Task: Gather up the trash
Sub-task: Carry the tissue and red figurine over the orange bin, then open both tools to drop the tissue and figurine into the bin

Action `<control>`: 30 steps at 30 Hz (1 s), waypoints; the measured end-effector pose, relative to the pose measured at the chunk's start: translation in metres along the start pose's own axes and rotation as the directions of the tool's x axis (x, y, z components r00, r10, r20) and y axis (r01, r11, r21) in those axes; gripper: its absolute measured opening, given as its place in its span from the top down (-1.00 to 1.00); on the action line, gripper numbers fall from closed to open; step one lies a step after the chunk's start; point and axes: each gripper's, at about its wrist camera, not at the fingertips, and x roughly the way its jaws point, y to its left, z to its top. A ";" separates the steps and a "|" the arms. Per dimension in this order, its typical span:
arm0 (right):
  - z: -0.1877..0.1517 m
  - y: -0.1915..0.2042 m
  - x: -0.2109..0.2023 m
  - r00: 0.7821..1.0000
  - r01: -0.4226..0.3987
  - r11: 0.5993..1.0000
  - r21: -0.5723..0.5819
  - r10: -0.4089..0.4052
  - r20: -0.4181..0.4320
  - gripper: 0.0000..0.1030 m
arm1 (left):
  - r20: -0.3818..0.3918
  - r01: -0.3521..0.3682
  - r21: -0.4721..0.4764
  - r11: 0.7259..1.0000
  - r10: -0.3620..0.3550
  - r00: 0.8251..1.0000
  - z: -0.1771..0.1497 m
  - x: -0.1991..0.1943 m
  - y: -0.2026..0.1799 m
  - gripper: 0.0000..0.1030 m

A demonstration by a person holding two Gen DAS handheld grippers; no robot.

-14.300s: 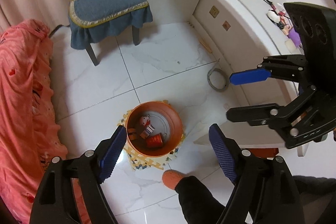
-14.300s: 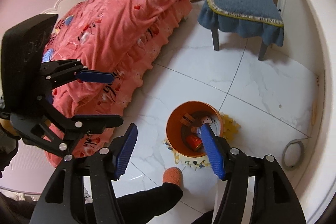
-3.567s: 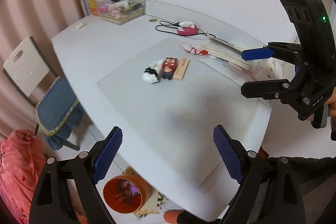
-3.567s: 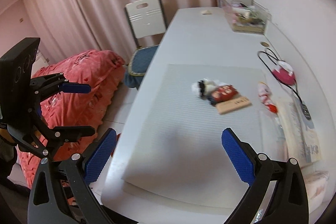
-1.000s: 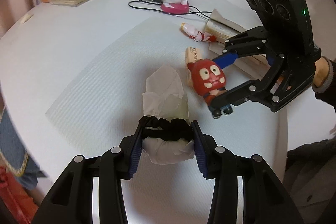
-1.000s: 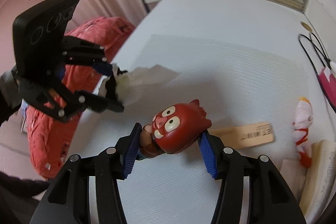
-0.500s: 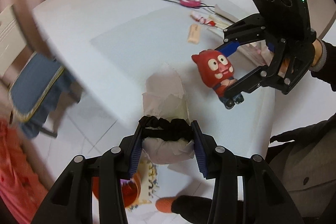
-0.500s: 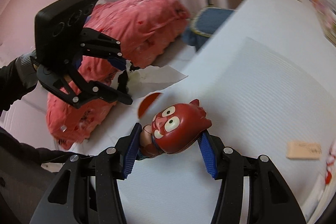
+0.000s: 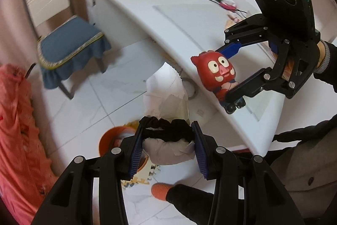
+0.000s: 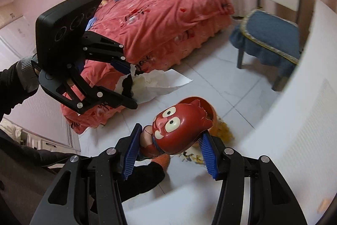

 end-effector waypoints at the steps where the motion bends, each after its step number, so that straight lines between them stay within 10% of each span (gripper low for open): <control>1: 0.006 0.004 0.009 1.000 -0.004 1.000 -0.005 0.004 -0.005 -0.05 | -0.001 -0.004 -0.010 1.000 0.004 1.000 -0.004 0.000 0.005 0.11; 30: 0.048 -0.039 0.244 0.974 0.087 0.987 0.137 -0.055 -0.222 -0.18 | -0.076 0.044 -0.179 0.983 -0.058 0.995 -0.069 0.091 0.132 0.11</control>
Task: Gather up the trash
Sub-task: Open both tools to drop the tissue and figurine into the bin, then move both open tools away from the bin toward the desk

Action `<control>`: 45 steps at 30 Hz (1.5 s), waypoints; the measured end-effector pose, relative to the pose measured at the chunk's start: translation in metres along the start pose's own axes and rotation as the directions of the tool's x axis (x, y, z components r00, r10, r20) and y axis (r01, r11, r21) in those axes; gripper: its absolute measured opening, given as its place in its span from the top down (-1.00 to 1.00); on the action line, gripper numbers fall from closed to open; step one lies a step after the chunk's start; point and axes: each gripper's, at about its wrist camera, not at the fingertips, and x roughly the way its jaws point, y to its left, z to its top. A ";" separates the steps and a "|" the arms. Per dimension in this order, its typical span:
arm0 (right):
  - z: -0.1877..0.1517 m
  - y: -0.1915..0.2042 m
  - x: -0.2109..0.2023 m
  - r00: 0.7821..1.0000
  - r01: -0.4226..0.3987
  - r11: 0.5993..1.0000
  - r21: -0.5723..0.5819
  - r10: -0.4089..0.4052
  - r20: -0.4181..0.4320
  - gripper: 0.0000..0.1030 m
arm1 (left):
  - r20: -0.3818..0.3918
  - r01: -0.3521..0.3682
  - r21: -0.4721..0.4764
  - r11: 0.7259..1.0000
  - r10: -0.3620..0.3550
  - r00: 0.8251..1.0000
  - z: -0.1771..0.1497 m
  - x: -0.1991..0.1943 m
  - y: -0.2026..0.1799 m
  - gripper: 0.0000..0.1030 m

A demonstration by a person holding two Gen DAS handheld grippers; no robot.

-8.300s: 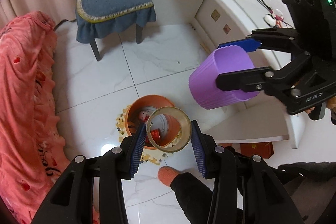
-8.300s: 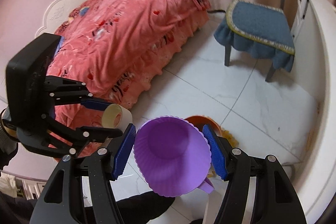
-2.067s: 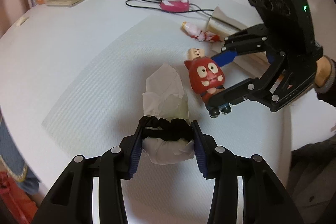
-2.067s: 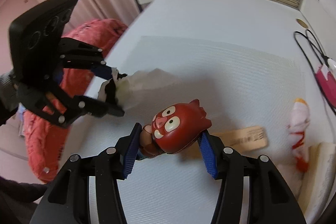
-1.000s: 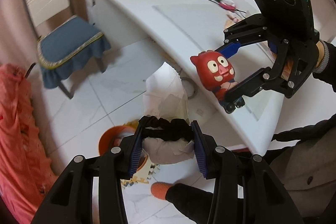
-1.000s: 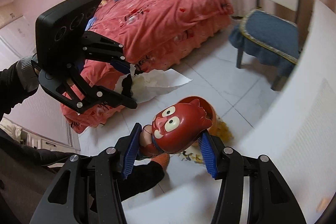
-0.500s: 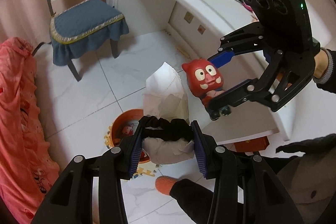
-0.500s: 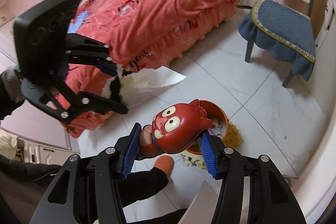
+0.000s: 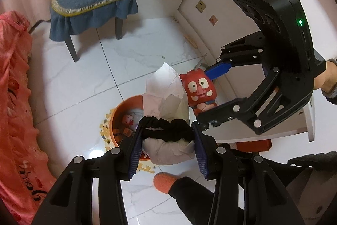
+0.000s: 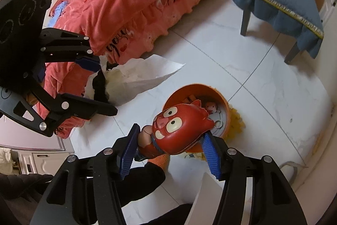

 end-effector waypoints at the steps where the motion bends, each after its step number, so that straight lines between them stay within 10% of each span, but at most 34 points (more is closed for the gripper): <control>1: 0.000 -0.001 0.003 1.000 0.003 1.000 0.003 -0.003 -0.006 -0.22 | -0.003 -0.003 0.000 1.000 0.003 1.000 -0.001 0.002 0.001 0.11; 6: 0.002 -0.002 0.021 0.999 0.016 1.000 0.019 -0.015 -0.034 -0.31 | -0.004 -0.036 -0.012 0.999 0.036 0.999 -0.002 0.008 0.007 -0.31; 23: -0.003 0.009 -0.006 1.000 0.020 1.000 0.010 -0.019 -0.023 -0.39 | -0.014 -0.053 0.017 0.998 0.053 0.999 -0.003 -0.006 -0.003 -0.33; 45: -0.092 0.035 -0.201 0.971 0.033 0.999 0.027 -0.038 0.234 -0.48 | 0.086 -0.123 0.195 0.973 0.108 0.990 0.040 -0.083 -0.129 -0.57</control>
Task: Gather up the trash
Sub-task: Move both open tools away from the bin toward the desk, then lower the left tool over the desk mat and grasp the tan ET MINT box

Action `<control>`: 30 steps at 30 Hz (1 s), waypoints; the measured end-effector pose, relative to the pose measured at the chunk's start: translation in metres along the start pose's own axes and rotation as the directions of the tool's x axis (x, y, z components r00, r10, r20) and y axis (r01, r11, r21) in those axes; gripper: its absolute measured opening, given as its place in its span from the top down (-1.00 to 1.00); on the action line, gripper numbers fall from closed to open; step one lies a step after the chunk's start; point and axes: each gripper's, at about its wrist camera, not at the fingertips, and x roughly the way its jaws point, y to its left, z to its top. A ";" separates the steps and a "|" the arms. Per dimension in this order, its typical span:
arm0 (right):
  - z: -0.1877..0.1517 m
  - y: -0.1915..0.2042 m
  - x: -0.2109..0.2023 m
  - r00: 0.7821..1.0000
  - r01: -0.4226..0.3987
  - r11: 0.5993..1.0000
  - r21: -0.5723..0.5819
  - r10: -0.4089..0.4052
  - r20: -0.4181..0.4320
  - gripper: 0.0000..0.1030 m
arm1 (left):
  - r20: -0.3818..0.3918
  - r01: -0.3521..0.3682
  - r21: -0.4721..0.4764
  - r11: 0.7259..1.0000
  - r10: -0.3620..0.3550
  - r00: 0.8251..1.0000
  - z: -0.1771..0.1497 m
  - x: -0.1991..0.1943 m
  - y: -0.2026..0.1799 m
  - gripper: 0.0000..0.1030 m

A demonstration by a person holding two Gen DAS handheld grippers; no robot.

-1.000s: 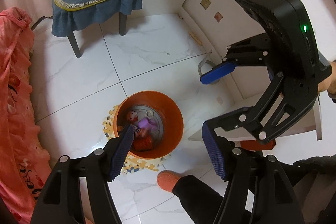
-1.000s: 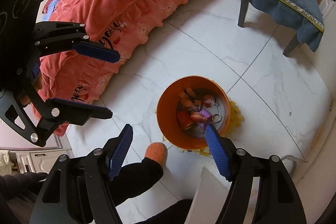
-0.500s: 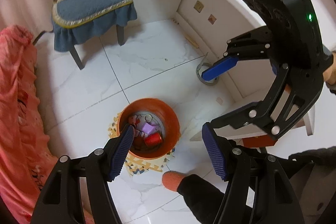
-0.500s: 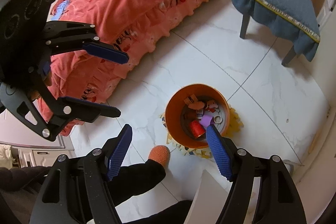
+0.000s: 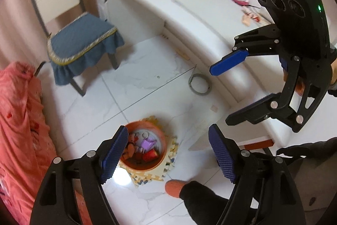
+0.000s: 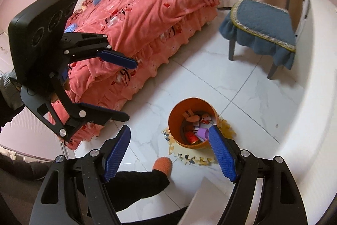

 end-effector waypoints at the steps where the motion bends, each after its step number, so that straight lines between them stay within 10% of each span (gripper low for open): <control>1: -0.004 -0.002 -0.010 1.000 0.006 1.000 0.006 -0.006 0.009 -0.48 | 0.005 0.003 0.012 1.000 -0.003 1.000 0.005 -0.002 -0.006 -0.60; 30: -0.179 -0.148 -0.234 0.929 0.232 0.897 0.377 -0.319 0.189 -0.63 | 0.022 0.130 0.400 0.907 -0.152 0.988 0.155 0.032 -0.212 -0.62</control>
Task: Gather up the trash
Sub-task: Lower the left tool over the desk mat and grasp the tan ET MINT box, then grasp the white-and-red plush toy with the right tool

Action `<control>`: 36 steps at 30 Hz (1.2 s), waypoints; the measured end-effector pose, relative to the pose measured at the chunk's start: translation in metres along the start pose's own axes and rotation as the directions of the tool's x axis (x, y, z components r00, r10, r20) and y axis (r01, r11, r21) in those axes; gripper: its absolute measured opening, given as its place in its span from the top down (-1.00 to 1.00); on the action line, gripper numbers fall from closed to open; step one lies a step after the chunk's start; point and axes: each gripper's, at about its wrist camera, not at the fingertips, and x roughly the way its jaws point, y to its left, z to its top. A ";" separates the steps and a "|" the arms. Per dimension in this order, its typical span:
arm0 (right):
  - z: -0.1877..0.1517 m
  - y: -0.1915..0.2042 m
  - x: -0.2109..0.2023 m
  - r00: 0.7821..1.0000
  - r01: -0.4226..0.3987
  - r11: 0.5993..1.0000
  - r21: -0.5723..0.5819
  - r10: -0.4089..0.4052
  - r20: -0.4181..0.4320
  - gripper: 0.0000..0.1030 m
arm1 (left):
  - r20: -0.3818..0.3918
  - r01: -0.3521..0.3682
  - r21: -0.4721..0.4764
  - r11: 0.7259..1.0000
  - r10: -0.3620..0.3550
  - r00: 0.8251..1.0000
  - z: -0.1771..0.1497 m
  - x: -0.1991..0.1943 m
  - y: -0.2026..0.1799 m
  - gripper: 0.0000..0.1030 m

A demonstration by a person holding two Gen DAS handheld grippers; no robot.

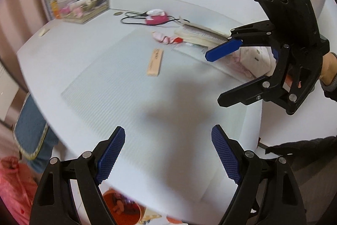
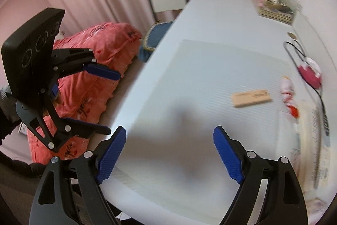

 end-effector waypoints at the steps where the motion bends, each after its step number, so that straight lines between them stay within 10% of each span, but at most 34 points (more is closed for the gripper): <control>1: -0.002 -0.006 -0.002 1.000 0.009 1.000 0.013 -0.009 0.002 -0.63 | 0.000 0.007 0.005 1.000 -0.007 1.000 0.006 0.005 -0.001 -0.62; 21: -0.006 -0.100 0.002 0.998 0.049 0.983 0.174 -0.056 0.035 -0.63 | -0.040 0.075 0.013 0.997 -0.075 0.996 0.093 0.134 0.030 -0.60; 30: 0.004 -0.119 0.015 0.995 0.073 0.973 0.221 -0.086 0.047 -0.63 | -0.106 0.096 0.053 0.994 -0.090 0.990 0.101 0.176 0.039 0.36; 36: 0.008 -0.128 0.028 0.990 0.123 0.962 0.246 -0.137 0.042 -0.63 | -0.112 0.112 0.109 0.988 -0.100 0.989 0.104 0.176 0.044 0.40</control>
